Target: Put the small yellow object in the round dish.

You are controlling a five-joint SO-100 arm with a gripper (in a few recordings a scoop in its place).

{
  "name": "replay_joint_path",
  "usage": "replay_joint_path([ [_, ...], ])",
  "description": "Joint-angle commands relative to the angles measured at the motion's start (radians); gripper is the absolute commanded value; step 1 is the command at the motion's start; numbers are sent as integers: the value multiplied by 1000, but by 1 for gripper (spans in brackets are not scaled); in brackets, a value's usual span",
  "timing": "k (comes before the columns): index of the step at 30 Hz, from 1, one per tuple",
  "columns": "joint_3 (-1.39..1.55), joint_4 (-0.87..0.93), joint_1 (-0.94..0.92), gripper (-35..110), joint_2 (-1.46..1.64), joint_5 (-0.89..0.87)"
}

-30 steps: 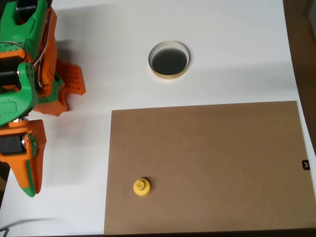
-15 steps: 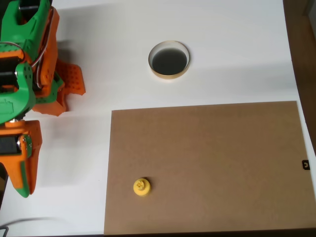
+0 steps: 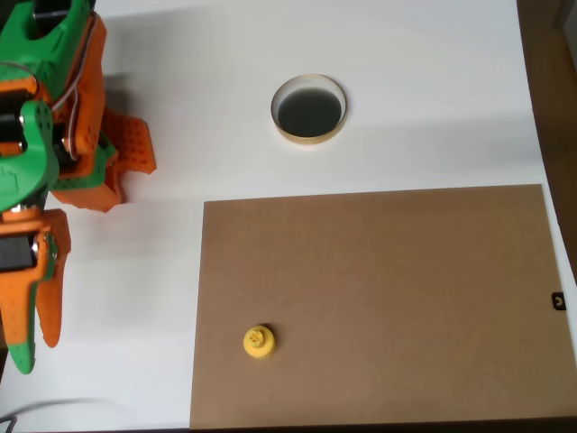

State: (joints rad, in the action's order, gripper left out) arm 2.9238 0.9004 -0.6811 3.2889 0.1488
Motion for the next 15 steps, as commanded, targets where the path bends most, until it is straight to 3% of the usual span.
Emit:
replay_joint_path([
  [1,-126,20,51,24,-35,28],
  [8,-345,11,101,24,-428,18],
  [15,-453,60,187,27,-577,58],
])
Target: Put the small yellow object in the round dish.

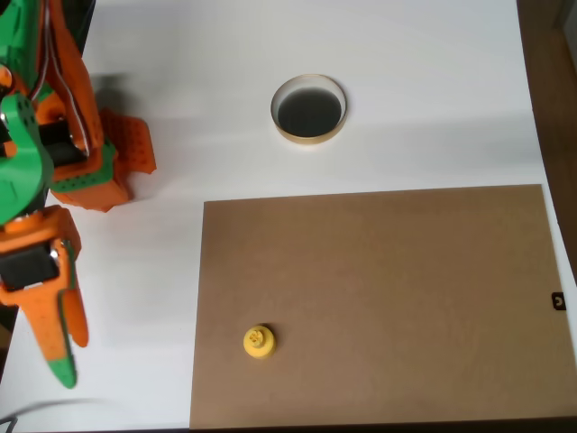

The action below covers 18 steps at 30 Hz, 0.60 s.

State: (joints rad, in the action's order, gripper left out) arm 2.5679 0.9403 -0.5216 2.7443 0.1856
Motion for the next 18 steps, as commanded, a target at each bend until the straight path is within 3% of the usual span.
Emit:
replay_joint_path([
  [1,-114,35,44,27,-49,26],
  [18,-339,135,221,29,-407,29],
])
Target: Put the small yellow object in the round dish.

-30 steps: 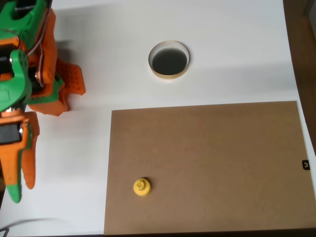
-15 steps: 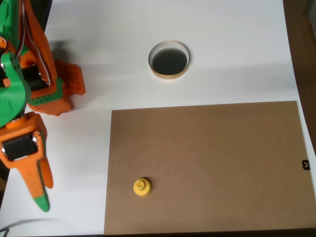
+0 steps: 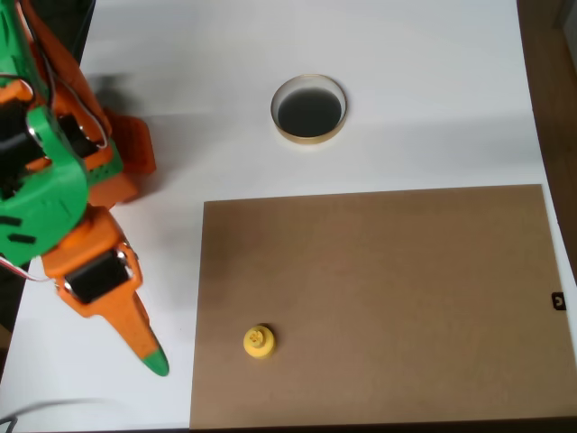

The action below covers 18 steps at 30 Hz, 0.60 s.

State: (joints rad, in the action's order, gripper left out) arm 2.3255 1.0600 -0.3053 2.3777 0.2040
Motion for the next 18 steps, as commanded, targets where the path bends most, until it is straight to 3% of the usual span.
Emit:
replay_joint_path([
  [1,-115,18,9,29,-71,8],
  [18,-436,100,123,29,-523,-83],
])
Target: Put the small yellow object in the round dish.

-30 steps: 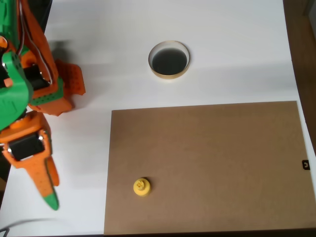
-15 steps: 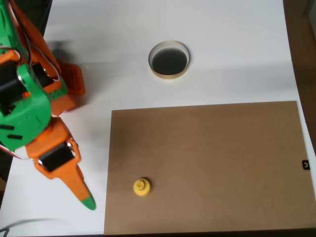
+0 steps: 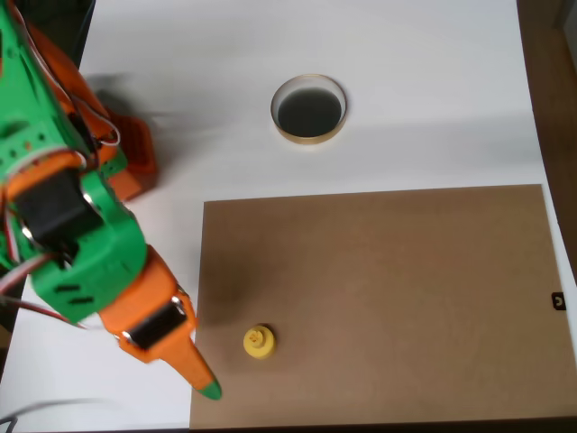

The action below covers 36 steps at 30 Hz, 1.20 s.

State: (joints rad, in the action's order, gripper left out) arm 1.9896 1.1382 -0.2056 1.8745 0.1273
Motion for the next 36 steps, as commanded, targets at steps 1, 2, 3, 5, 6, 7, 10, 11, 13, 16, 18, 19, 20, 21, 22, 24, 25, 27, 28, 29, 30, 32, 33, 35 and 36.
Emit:
replay_joint_path([
  [1,-106,23,35,29,-31,-12],
  [2,-109,23,48,29,-38,-17],
  [3,-110,25,61,29,-41,-21],
  [5,-115,29,87,29,-48,-28],
  [6,-120,35,100,29,-54,-32],
  [7,-123,38,110,29,-61,-34],
  [10,-129,49,140,29,-83,-38],
  [11,-130,51,146,29,-87,-41],
  [13,-130,51,153,28,-101,-44],
  [16,-127,43,155,28,-127,-51],
  [18,-126,35,153,28,-147,-54],
  [19,-126,29,153,28,-156,-55],
  [20,-126,26,153,28,-166,-55],
  [21,-127,21,153,28,-175,-57],
  [22,-130,17,155,28,-186,-60],
  [24,-138,11,155,28,-212,-64],
  [25,-144,8,155,27,-224,-66],
  [27,-156,0,156,27,-249,-66],
  [28,-167,0,156,27,-262,-66],
  [29,-179,0,156,26,-278,-67],
  [30,-192,0,156,26,-291,-67],
  [32,-215,0,156,26,-316,-69],
  [33,-229,0,156,25,-331,-69],
  [35,-250,2,156,25,-357,-72],
  [36,-259,2,158,25,-368,-75],
])
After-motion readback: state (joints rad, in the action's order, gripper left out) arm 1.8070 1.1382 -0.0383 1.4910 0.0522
